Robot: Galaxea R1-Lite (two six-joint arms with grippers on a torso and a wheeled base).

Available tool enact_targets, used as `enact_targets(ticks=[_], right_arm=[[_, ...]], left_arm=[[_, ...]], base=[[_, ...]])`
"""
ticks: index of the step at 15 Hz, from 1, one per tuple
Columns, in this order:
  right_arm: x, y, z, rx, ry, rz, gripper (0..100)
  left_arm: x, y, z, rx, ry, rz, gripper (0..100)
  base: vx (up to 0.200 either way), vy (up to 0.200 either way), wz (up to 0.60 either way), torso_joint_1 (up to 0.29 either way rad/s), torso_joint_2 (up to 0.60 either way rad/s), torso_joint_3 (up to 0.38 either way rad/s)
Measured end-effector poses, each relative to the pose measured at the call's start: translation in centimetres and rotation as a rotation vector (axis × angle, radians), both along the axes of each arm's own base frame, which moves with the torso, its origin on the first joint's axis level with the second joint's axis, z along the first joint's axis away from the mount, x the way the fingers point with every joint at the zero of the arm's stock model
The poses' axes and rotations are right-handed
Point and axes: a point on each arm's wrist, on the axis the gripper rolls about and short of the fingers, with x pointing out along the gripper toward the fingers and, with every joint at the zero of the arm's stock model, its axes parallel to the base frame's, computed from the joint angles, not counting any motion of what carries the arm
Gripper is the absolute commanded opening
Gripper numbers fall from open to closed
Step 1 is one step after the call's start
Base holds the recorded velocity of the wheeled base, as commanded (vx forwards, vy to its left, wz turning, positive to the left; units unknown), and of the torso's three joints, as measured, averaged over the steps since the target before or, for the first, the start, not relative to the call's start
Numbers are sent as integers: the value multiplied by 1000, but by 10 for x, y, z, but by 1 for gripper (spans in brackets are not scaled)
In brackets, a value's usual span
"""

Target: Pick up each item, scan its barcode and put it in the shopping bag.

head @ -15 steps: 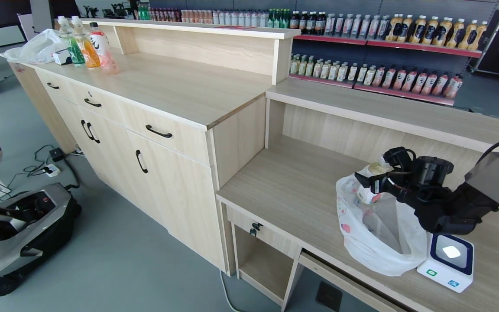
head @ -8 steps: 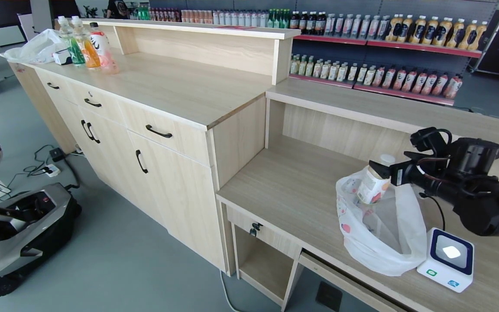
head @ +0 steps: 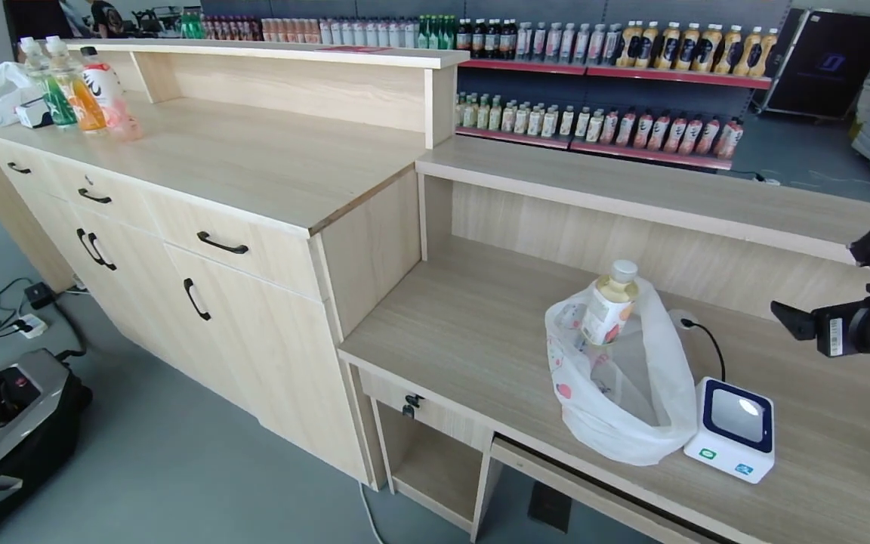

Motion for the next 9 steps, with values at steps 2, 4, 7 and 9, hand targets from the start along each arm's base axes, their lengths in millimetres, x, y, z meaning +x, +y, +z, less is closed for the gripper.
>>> enact_targets(ticks=[2, 4, 7, 9], right_arm=[[-13, -13, 12, 1, 2, -206, 100], [-22, -20, 15, 44, -5, -395, 100], [-27, -23, 3, 204, 0, -522, 100], [-26, -27, -15, 271, 51, -508, 100]], left_arm=[[0, 0, 0, 0, 0, 1, 100], [0, 0, 0, 0, 0, 0, 100], [0, 0, 0, -1, 0, 0, 100], [0, 0, 0, 0, 0, 1, 100]], base=[[0, 0, -600, 2, 2, 7], [0, 0, -600, 2, 5, 0], [0, 0, -200, 1, 1, 2], [0, 0, 0, 0, 0, 0]])
